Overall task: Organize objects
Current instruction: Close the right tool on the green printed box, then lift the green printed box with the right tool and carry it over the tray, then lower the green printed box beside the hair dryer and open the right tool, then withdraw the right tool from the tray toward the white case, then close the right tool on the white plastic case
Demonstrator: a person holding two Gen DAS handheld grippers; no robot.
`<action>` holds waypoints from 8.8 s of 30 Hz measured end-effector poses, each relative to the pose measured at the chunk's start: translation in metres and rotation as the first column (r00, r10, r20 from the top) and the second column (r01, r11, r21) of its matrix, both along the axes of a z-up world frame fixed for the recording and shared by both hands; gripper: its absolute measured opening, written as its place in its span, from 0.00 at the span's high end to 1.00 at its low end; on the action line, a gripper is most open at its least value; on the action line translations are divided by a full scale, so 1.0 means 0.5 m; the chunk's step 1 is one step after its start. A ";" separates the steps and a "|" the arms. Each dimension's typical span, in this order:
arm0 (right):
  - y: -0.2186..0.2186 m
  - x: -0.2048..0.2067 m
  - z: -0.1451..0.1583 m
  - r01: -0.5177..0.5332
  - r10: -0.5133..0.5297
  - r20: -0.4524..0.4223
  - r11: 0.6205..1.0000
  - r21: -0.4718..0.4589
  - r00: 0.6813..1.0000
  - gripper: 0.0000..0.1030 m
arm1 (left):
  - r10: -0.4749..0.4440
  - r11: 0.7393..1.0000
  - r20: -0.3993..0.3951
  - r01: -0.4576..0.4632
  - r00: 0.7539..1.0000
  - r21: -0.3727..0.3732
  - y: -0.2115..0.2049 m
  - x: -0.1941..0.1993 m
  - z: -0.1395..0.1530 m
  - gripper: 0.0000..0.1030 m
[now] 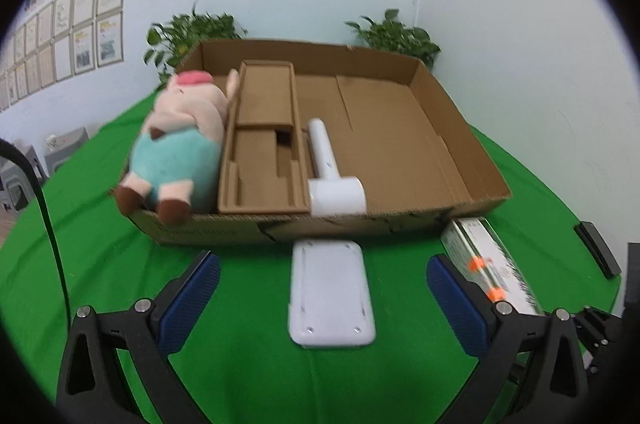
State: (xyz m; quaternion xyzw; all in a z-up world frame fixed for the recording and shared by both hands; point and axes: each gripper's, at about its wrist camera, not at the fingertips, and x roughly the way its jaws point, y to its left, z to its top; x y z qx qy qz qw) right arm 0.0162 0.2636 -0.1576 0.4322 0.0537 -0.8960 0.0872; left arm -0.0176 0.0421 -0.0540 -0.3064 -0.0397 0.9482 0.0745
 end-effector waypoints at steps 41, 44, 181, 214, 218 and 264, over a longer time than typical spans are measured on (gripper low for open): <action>-0.059 0.018 0.026 -0.140 0.145 -0.008 0.939 -0.313 0.989 0.38 | -0.436 0.804 0.352 0.182 0.828 0.566 0.103 -0.040 -0.153 0.27; -0.062 0.022 0.027 -0.153 0.160 -0.005 0.930 -0.334 0.987 0.38 | -0.435 0.810 0.371 0.175 0.821 0.560 0.110 -0.039 -0.159 0.45; -0.079 -0.382 0.131 -0.003 -0.033 -0.147 0.970 -0.242 0.989 0.00 | 0.123 0.992 -0.171 -0.126 0.977 -0.002 -0.082 -0.088 0.091 0.13; -0.066 -0.136 0.149 0.056 -0.084 -0.273 0.992 -0.110 0.958 0.00 | 0.134 0.986 -0.205 -0.152 0.970 -0.075 -0.002 -0.007 0.087 0.01; -0.069 -0.136 0.145 0.045 -0.074 -0.273 0.993 -0.113 0.959 0.00 | 0.124 0.986 -0.212 -0.145 0.969 -0.087 0.001 -0.005 0.085 0.10; -0.298 -0.221 -0.021 -0.242 0.246 0.020 0.962 -0.128 0.969 0.32 | 0.102 0.991 0.184 -0.116 0.978 0.065 -0.150 -0.036 -0.043 0.01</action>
